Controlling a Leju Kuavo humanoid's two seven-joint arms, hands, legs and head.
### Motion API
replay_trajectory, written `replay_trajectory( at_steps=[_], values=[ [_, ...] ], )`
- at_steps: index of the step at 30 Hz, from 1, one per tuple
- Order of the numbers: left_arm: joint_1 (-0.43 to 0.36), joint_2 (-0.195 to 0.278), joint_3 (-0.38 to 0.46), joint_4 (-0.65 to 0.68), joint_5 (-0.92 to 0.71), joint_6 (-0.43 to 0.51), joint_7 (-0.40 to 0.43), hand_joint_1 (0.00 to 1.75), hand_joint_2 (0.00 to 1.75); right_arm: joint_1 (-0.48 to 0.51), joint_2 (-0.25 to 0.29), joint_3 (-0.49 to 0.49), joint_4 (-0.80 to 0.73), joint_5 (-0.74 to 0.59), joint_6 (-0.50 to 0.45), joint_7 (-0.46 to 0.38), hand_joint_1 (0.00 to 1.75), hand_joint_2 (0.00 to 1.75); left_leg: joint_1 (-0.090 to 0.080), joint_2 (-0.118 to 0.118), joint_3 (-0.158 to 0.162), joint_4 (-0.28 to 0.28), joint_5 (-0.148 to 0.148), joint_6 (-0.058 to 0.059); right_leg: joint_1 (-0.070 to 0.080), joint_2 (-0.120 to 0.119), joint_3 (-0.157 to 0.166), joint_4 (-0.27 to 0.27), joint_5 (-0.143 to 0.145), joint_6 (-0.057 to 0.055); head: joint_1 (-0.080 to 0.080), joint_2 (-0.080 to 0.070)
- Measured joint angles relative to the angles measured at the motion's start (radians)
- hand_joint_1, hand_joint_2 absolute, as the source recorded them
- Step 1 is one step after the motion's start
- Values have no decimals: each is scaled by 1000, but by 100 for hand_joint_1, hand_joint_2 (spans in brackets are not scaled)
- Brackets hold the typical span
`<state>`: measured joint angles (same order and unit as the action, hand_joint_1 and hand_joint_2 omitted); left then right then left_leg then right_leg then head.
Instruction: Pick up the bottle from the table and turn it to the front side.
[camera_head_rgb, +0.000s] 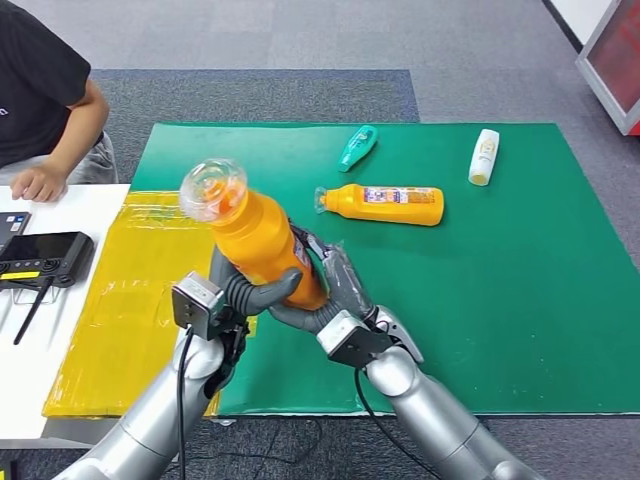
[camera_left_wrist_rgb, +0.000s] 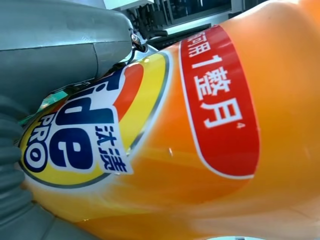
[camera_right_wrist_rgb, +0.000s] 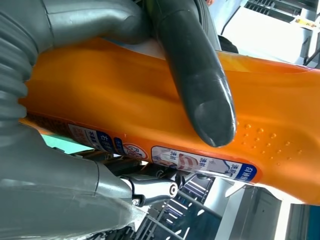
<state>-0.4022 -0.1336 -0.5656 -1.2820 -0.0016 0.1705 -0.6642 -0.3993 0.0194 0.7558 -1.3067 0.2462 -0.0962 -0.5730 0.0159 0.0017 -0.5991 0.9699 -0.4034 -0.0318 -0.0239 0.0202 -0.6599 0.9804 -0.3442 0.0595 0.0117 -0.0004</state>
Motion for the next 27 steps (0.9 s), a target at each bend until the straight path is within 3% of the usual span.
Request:
replay_trajectory(
  at_steps=[3,7,9,11,13,15,27],
  values=[
    [5,3,1,-1,-7,16,-7,175,175,0,2,1,3,-1,0,0,172,175,0,0,0,0,0,0,0,0,0,0,0,0,0,0],
    [12,7,5,-5,-15,39,-20,175,175,-1,4,8,7,-4,-6,0,151,175,0,0,0,0,0,0,0,0,0,0,0,0,0,0],
    [25,11,12,-11,-19,57,-29,175,175,1,5,10,10,-8,-11,0,113,175,0,0,0,0,0,0,0,0,0,0,0,0,0,0],
    [40,14,20,-19,-19,74,-35,175,175,6,7,13,13,-13,-15,3,60,175,0,0,0,0,0,0,0,0,0,0,0,0,0,0],
    [53,17,28,-27,-19,85,-39,175,175,14,12,15,17,-19,-20,6,23,175,0,0,0,0,0,0,0,0,-1,0,0,0,0,0],
    [65,20,40,-36,-16,97,-42,175,175,23,17,16,18,-25,-22,7,3,175,0,0,0,0,0,0,0,0,-1,0,0,0,0,0],
    [72,51,139,-68,-10,154,-37,175,175,75,32,33,18,-26,-21,-7,0,175,0,0,-1,0,1,-1,0,0,-1,0,0,0,0,0]
  ],
)
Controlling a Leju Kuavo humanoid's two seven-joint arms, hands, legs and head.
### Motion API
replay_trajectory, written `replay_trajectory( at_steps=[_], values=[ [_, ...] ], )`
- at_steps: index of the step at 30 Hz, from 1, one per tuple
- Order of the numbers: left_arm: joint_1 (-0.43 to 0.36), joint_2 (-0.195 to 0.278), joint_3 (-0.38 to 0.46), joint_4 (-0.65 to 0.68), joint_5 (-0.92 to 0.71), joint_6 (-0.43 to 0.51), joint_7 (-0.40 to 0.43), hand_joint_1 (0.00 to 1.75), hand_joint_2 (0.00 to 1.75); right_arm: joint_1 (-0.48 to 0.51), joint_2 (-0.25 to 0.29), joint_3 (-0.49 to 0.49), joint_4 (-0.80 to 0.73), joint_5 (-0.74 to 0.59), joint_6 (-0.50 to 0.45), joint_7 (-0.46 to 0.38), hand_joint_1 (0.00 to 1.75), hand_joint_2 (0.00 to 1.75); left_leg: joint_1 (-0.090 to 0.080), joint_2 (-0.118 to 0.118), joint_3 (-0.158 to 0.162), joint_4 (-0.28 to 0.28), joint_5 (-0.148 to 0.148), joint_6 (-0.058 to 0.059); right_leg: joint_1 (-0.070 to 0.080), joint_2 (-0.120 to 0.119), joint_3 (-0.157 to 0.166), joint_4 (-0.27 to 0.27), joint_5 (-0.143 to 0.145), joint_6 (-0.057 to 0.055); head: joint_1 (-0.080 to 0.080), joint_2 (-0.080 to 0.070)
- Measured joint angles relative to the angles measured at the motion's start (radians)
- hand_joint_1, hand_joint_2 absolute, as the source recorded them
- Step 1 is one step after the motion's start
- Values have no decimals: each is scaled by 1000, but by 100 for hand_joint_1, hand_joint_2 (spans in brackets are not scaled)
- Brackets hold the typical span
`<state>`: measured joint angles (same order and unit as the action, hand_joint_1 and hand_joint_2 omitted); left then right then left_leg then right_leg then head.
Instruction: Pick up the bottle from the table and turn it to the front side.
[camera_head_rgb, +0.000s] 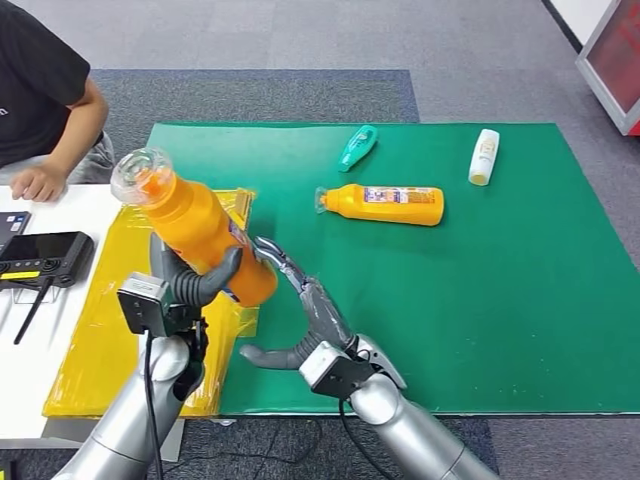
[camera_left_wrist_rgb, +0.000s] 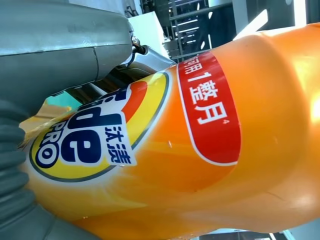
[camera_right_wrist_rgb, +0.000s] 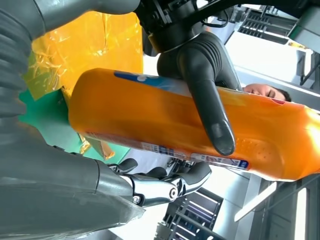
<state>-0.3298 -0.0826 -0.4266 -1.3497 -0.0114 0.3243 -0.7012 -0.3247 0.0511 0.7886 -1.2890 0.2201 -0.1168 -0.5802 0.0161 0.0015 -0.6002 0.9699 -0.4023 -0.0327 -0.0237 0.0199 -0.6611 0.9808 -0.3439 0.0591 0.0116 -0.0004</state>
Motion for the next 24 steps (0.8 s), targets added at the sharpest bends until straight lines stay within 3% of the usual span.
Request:
replay_trajectory(
  at_steps=[13,24],
  values=[
    [8,13,10,-7,-10,-3,11,175,175,12,3,7,0,-1,-7,1,0,175,0,0,0,0,0,0,0,0,-1,0,0,0,0,0],
    [118,15,4,-42,86,-136,70,175,175,47,3,-14,0,60,-121,13,0,175,0,0,-1,0,0,0,0,0,-2,0,0,0,0,0]
  ],
)
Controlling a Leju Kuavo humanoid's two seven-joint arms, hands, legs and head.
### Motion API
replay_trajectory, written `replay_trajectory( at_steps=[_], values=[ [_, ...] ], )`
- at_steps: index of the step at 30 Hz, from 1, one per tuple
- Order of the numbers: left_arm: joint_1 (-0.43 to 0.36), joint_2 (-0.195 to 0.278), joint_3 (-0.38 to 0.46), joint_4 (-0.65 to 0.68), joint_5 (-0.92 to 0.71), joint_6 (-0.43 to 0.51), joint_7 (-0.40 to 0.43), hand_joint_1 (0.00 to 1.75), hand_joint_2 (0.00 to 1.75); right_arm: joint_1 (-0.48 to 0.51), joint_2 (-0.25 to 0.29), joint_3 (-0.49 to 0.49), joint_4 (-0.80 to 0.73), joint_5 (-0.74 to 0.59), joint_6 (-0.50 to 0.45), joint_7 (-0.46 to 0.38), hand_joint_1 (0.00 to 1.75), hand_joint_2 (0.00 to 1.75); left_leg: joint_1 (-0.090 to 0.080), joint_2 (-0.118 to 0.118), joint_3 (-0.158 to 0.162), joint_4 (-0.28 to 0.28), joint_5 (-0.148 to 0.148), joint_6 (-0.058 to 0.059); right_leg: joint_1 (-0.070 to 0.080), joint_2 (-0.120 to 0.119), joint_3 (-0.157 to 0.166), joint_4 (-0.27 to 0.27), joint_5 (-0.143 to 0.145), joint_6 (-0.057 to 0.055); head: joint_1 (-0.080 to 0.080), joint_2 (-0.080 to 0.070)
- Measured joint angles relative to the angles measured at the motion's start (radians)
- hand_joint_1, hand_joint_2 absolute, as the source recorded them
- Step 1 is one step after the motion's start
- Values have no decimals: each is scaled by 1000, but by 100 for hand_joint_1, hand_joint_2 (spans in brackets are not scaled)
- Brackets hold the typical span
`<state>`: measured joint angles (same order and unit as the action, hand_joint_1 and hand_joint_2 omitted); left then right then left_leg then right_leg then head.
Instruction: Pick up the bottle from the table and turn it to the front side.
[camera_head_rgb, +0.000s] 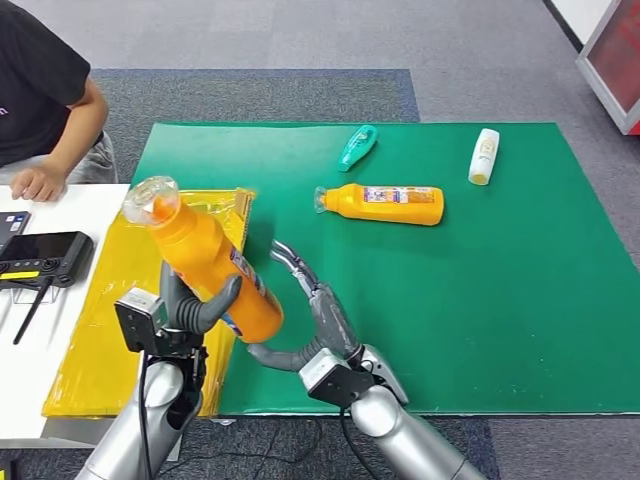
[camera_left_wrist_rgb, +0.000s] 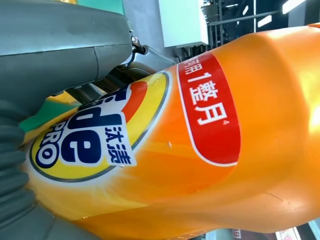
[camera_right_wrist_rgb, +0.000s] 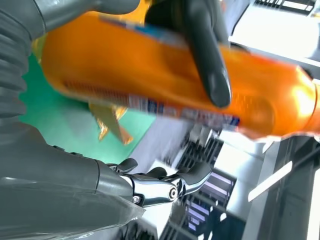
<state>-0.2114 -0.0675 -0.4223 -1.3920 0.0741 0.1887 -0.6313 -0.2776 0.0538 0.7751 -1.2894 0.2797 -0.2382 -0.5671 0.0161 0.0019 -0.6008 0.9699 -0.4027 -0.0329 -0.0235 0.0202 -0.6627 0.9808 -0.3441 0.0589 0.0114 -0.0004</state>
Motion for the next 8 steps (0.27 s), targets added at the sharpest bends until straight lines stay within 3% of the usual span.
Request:
replay_trajectory(
  at_steps=[8],
  values=[
    [31,0,-3,-21,-7,-2,0,175,175,20,-1,-33,-22,29,-73,-20,0,175,0,0,0,0,0,0,0,0,0,0,0,0,0,0]
  ],
)
